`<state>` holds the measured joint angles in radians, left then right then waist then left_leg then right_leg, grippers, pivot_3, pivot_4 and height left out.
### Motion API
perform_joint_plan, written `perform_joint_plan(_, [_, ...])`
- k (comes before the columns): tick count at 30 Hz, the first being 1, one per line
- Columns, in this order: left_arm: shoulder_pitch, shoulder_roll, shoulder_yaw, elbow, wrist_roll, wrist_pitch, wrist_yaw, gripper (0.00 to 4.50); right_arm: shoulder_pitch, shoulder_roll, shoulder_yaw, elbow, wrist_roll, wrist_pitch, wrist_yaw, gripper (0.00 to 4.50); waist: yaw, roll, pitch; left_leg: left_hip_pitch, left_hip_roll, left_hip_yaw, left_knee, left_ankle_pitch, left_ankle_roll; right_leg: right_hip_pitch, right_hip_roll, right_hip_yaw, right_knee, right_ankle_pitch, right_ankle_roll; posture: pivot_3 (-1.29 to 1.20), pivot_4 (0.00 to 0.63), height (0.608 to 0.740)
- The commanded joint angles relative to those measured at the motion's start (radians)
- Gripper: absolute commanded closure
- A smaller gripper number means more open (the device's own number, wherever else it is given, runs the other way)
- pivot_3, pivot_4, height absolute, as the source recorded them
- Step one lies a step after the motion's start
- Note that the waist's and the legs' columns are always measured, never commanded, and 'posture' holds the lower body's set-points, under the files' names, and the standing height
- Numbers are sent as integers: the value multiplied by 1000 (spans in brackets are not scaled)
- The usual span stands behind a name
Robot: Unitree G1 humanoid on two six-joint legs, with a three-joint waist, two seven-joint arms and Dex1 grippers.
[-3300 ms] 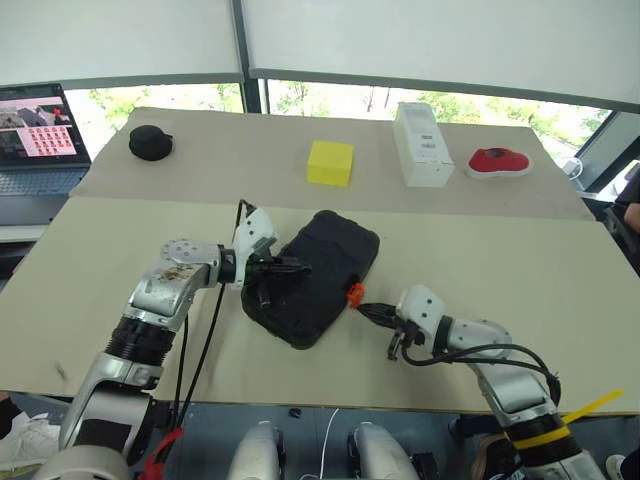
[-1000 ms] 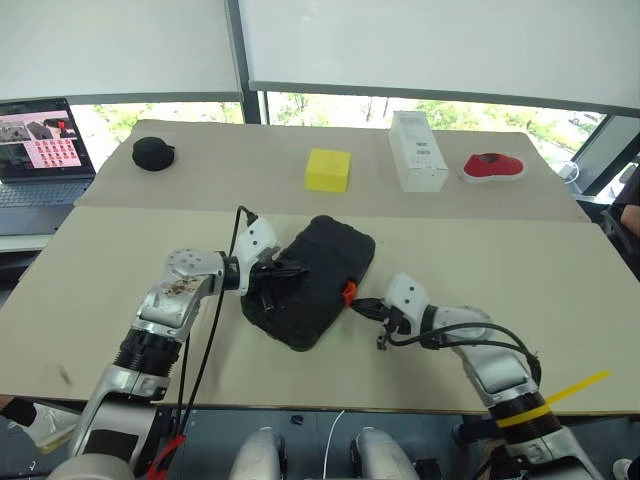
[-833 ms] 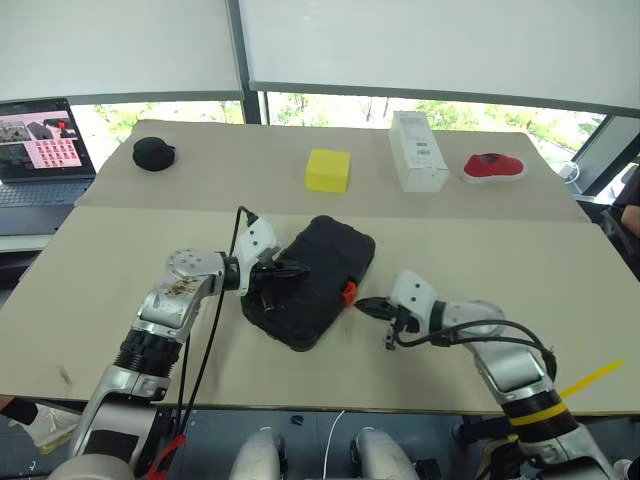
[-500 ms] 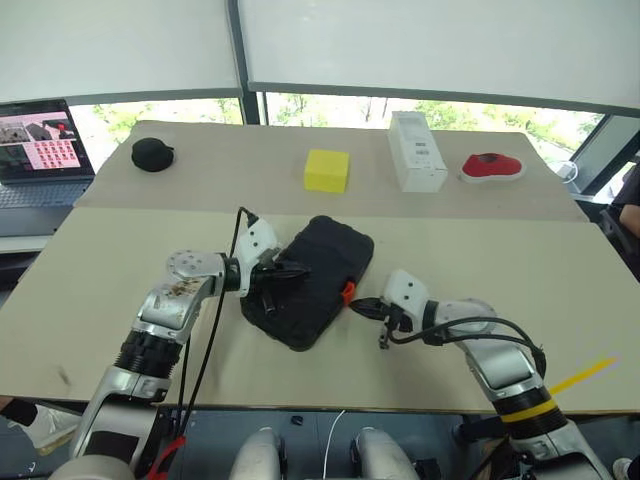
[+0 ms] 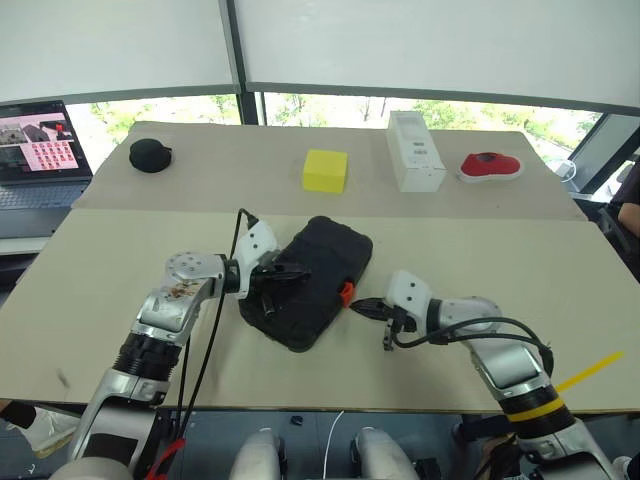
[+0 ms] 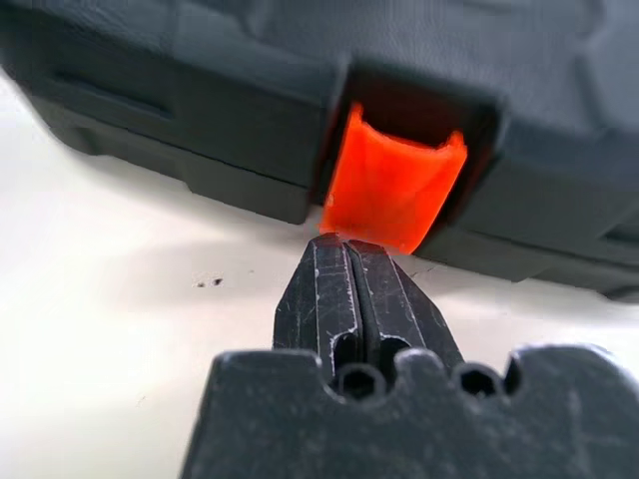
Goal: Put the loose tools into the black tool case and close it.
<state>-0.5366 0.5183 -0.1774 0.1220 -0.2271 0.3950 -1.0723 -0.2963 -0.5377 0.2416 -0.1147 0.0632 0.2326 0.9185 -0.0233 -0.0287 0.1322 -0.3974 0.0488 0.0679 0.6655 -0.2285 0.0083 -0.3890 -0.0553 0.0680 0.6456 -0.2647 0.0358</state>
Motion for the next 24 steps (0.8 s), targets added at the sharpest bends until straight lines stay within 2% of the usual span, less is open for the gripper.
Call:
perform_joint_plan(1, [71, 2, -76, 74, 45, 44, -8, 4368, -16, 8, -21, -28, 31, 4, -3, 4500, 0, 0, 0, 0, 0, 0, 0, 0, 0, 0, 0, 0, 0, 0, 0, 0, 150, 740])
perform_joint_plan(18, [65, -1, -83, 84, 49, 46, -14, 4368, -80, 87, -11, 50, 14, -69, -31, 4500, -3, 0, 0, 1, 0, 0, -1, 0, 0, 0, 0, 0, 0, 0, -1, 0, 150, 740])
perform_joint_plan(24, [69, 3, -88, 83, 50, 51, -21, 4368, -88, 84, -17, 22, 20, -69, -17, 4500, -5, 0, 0, 1, 0, -1, -1, 0, 0, 0, 0, 0, 0, 0, -1, 0, 150, 740])
